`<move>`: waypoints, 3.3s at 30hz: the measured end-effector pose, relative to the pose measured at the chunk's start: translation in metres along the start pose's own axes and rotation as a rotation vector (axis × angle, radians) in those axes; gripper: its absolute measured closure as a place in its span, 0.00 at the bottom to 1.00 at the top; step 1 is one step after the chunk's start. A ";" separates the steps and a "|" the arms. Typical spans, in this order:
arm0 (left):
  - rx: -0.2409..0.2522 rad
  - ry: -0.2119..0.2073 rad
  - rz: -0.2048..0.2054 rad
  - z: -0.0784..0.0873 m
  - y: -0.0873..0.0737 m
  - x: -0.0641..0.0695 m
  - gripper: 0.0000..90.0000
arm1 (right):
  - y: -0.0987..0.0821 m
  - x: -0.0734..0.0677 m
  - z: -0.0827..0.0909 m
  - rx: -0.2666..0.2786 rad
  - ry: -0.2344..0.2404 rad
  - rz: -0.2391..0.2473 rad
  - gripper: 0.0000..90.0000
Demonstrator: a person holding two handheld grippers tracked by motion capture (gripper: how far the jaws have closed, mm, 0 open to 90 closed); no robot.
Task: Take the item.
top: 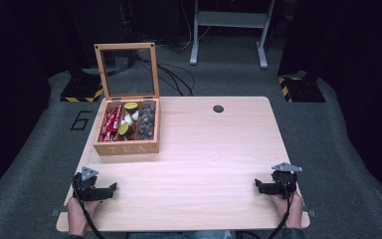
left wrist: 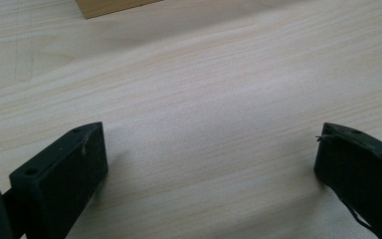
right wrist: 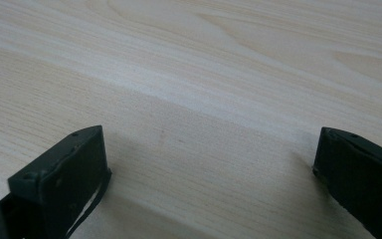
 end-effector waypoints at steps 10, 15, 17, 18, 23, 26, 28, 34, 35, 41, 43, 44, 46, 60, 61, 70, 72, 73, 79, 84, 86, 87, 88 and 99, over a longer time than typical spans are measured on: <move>0.006 -0.007 -0.016 0.001 -0.001 0.002 0.00 | 0.000 0.000 0.000 0.002 0.008 0.005 0.00; 0.021 -0.008 -0.019 0.007 0.002 0.002 0.01 | 0.000 0.000 0.000 -0.003 0.004 0.017 0.01; 0.033 -0.019 -0.021 0.011 0.006 0.003 0.01 | 0.000 0.000 0.000 -0.003 0.004 0.017 0.01; 0.040 -0.021 -0.024 0.012 0.008 0.004 0.01 | 0.000 0.000 0.000 -0.003 0.004 0.017 0.01; 0.052 -0.028 -0.048 0.023 0.020 0.009 0.02 | 0.000 0.000 0.000 -0.002 0.005 0.017 0.01; 0.057 -0.024 -0.057 0.028 0.025 0.012 0.02 | 0.000 0.000 0.000 -0.002 0.005 0.017 0.01; 0.061 -0.026 -0.066 0.032 0.030 0.014 0.02 | 0.000 0.000 0.000 -0.002 0.005 0.017 0.01; 0.099 -0.027 -0.088 0.047 0.046 0.019 0.03 | 0.000 0.001 0.000 -0.003 0.005 0.027 0.01; 0.099 -0.027 -0.088 0.047 0.046 0.019 0.03 | 0.000 0.001 0.000 -0.003 0.005 0.027 0.01; 0.114 -0.046 -0.114 0.054 0.063 0.019 0.04 | 0.000 0.000 0.000 -0.001 0.005 0.020 0.01; 0.135 -0.053 -0.117 0.058 0.068 0.020 0.04 | 0.000 0.000 0.000 0.000 0.005 0.015 0.02; 0.134 -0.053 -0.119 0.059 0.069 0.020 0.04 | 0.000 0.000 0.000 0.000 0.005 0.015 0.02; 0.143 -0.054 -0.119 0.060 0.074 0.021 0.05 | 0.000 0.000 0.000 -0.001 0.005 0.016 0.02; 0.143 -0.027 -0.179 0.056 0.115 0.029 0.08 | 0.000 -0.001 0.000 0.001 0.006 0.008 0.02; 0.147 -0.024 -0.179 0.054 0.118 0.029 0.08 | 0.000 -0.001 0.000 0.001 0.006 0.010 0.02; 0.144 -0.034 -0.166 0.047 0.135 0.030 0.08 | 0.000 -0.001 0.001 0.002 0.008 0.014 0.02; 0.146 -0.059 -0.162 0.045 0.139 0.029 0.08 | 0.000 0.000 0.000 0.004 0.008 0.018 0.03; 0.145 -0.061 -0.157 0.042 0.143 0.028 0.08 | 0.000 0.000 0.001 0.004 0.007 0.019 0.03; 0.143 -0.042 -0.160 0.036 0.153 0.025 0.09 | 0.000 0.000 0.000 0.004 0.008 0.019 0.03; 0.128 -0.035 -0.162 0.029 0.162 0.022 0.12 | 0.000 0.000 0.001 0.004 0.008 0.019 0.03; 0.123 -0.041 -0.153 0.026 0.166 0.020 0.13 | 0.000 0.000 0.001 0.004 0.008 0.019 0.03; 0.125 -0.036 -0.152 0.025 0.167 0.020 0.13 | 0.000 0.000 0.001 0.004 0.008 0.019 0.03; 0.118 -0.038 -0.152 0.023 0.168 0.019 0.13 | 0.000 0.000 0.001 0.004 0.008 0.019 0.03; 0.107 -0.011 -0.144 0.008 0.185 0.014 0.17 | 0.000 0.000 0.001 0.005 0.009 0.019 0.03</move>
Point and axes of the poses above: each handheld gripper's, and its own axes: z roughly backward along the jaws, y roughly out of its top, x roughly to its right, the point moved 4 cm from there along -z, roughly forward along the jaws, and after that the axes turned 14 degrees about -x, right-handed, at the moved point
